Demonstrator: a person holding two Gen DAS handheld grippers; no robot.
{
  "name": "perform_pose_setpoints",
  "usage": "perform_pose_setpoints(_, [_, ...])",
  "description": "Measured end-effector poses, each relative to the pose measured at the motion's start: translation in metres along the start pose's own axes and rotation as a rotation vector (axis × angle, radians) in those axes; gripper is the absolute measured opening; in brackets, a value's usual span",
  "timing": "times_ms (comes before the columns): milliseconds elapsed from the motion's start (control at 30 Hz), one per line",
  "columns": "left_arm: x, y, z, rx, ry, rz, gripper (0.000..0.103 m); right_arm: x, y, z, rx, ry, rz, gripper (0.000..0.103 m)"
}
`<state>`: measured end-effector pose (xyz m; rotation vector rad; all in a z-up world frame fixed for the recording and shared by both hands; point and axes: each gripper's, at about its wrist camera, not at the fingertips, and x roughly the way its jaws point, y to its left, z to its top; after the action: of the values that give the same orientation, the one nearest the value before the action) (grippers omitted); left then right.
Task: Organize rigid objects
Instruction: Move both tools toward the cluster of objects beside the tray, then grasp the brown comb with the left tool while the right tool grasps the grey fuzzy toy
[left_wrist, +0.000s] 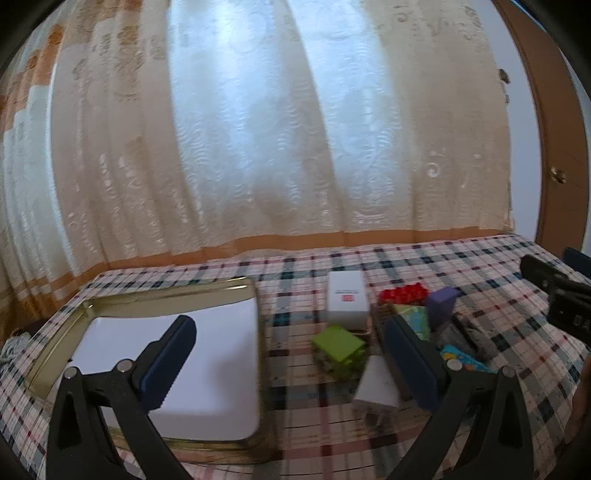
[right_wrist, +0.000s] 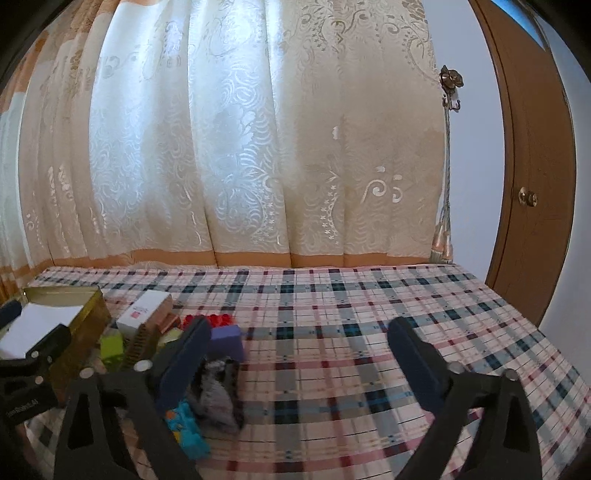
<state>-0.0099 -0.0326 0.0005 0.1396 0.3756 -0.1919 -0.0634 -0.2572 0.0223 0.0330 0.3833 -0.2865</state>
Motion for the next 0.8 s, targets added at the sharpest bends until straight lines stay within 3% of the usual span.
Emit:
perform_pose_setpoints(133, [0.005,-0.017,0.002,0.007,0.052,-0.063,0.103,0.009,-0.008,0.000,0.030,0.055,0.023,0.066])
perform_pose_setpoints(367, [0.025,-0.053,0.012,0.056,0.139,-0.106,0.102,0.014,-0.024,0.001,0.132,0.096,0.044,0.066])
perform_pose_setpoints(533, [0.049,-0.069,0.015,0.055,0.222,-0.106,0.089,0.017,-0.033,0.003,0.172,0.113,0.031,0.066])
perform_pose_setpoints(600, [0.061,-0.073,0.013,0.042,0.274,-0.116,0.075,0.017,-0.034,0.003,0.179,0.122,0.034,0.066])
perform_pose_setpoints(700, [0.074,-0.076,0.007,0.010,0.332,-0.159,0.063,0.017,-0.033,0.003,0.182,0.125,0.039,0.066])
perform_pose_setpoints(800, [0.077,-0.079,0.008,0.010,0.330,-0.187,0.052,0.018,-0.033,0.003,0.178,0.126,0.045,0.066])
